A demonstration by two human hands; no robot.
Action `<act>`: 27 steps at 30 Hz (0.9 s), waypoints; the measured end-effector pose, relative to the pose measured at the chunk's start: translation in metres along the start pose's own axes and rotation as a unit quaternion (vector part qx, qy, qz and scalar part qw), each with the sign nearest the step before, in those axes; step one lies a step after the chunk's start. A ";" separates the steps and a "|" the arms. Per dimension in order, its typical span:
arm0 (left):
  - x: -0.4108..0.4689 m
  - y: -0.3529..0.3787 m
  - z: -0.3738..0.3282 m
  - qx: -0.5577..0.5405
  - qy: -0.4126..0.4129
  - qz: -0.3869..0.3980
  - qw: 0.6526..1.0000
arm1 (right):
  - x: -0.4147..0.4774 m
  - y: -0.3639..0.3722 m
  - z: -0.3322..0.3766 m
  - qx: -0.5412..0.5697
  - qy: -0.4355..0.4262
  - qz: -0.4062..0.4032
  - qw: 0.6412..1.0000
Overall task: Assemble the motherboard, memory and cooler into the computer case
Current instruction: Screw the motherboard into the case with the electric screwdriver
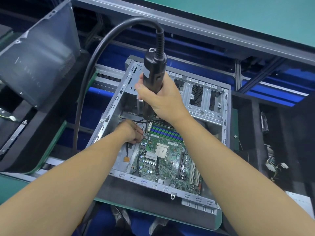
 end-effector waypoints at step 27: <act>-0.177 0.044 -0.117 0.201 0.544 -0.116 0.807 | -0.042 -0.145 0.155 -0.037 -0.132 -0.149 0.979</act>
Point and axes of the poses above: each hand's wrist, its own x-axis towards the middle knuckle, its own y-axis out of the palm, z = x × y, the point moved 5 cm from there along x, towards the middle knuckle, and after that the axes turned 1 degree about -x, right-handed, at the moved point
